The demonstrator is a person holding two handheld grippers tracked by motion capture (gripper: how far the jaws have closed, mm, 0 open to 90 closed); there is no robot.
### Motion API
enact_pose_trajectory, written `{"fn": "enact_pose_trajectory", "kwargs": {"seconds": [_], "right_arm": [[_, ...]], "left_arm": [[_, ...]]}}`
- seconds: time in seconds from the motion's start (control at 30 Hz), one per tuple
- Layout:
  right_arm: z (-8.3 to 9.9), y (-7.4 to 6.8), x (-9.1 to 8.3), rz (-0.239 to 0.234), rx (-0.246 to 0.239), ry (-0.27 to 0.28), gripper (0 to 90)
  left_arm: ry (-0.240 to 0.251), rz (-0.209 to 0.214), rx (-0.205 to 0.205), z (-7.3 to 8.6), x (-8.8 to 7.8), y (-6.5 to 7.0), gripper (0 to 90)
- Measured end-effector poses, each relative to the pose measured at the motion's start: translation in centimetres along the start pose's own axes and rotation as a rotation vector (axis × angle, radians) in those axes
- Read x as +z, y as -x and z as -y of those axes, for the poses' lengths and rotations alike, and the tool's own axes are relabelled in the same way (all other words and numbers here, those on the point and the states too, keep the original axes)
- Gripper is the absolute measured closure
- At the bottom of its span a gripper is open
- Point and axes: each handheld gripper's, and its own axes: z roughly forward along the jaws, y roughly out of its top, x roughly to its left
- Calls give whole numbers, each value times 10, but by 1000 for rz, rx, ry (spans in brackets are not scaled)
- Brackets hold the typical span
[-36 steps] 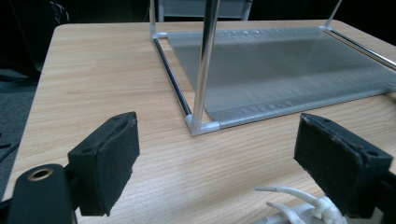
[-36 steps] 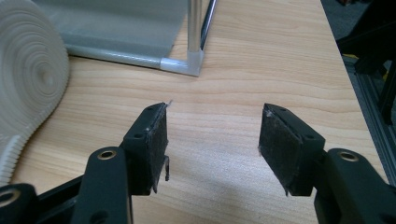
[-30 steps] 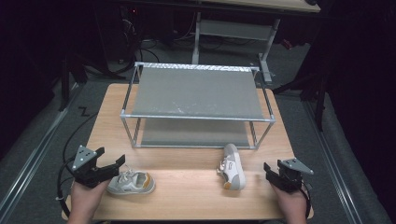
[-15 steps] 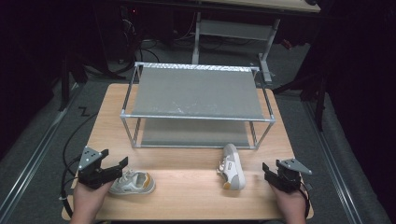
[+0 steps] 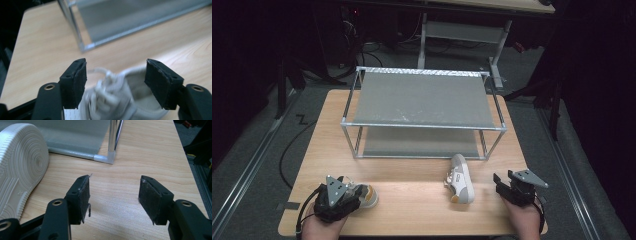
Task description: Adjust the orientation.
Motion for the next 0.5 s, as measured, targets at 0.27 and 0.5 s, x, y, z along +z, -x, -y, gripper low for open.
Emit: {"fn": "enact_pose_trajectory", "kwargs": {"seconds": [0.27, 0.5], "right_arm": [[-1, -2, -1, -6, -8, 5, 422], [0, 0, 1, -19, 8, -1, 424]], "left_arm": [[-58, 23, -21, 11, 14, -4, 552], [-54, -14, 37, 8, 16, 5, 694]]}}
